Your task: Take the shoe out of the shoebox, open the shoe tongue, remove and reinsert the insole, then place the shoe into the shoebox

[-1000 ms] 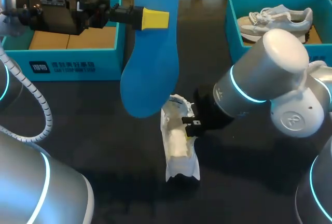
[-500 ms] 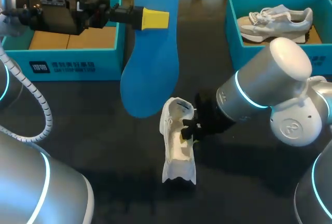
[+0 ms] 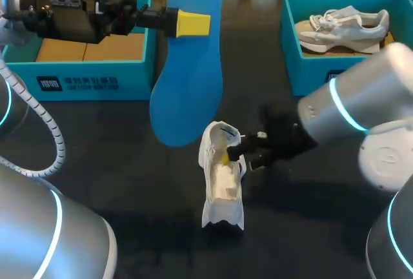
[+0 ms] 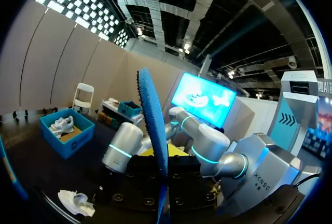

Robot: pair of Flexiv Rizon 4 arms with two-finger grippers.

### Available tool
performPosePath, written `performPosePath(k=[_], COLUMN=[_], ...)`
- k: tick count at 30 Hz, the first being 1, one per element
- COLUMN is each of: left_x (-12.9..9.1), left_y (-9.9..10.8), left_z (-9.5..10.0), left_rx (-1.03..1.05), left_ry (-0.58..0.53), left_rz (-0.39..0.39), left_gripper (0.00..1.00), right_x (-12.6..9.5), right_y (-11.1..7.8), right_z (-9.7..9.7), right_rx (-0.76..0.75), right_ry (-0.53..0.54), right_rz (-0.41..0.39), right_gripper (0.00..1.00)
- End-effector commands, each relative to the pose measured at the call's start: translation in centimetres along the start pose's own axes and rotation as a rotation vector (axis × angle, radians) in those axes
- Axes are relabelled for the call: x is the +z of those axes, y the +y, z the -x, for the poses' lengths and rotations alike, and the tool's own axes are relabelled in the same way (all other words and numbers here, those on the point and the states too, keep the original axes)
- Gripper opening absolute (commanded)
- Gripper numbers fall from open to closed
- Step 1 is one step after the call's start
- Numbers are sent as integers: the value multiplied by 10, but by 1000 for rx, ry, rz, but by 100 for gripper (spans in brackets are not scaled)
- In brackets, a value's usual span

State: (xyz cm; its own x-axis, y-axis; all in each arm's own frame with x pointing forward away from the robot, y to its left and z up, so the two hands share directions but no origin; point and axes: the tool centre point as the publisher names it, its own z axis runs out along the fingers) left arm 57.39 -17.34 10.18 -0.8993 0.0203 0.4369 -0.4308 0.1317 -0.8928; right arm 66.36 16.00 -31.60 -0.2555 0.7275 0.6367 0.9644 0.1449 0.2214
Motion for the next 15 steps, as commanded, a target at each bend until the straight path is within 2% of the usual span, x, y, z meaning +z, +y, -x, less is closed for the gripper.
performPosePath(k=[1,5,7,8,10,14,15], left_x=[1,1,1,1,1,1,1], left_y=[-1,-1,-1,-1,-1,-1,-1], left_z=[0,0,0,0,0,0,0], left_rx=[-1,-1,-1,-1,-1,-1,-1], left_ry=[0,0,0,0,0,0,0], left_rz=[4,4,4,4,4,4,4], left_gripper=[0,0,0,0,0,0,0], right_x=[-23,-23,-24,-34,-56,-88,-95], right_y=[-11,-11,-6,-2,6,19,22], right_z=[11,11,16,14,11,7,6], right_rx=[-3,-3,7,-1,-16,0,3], right_ry=[113,113,264,261,334,411,460], right_rz=[11,11,23,55,97,129,135], right_gripper=[100,100,100,100,100,100,100])
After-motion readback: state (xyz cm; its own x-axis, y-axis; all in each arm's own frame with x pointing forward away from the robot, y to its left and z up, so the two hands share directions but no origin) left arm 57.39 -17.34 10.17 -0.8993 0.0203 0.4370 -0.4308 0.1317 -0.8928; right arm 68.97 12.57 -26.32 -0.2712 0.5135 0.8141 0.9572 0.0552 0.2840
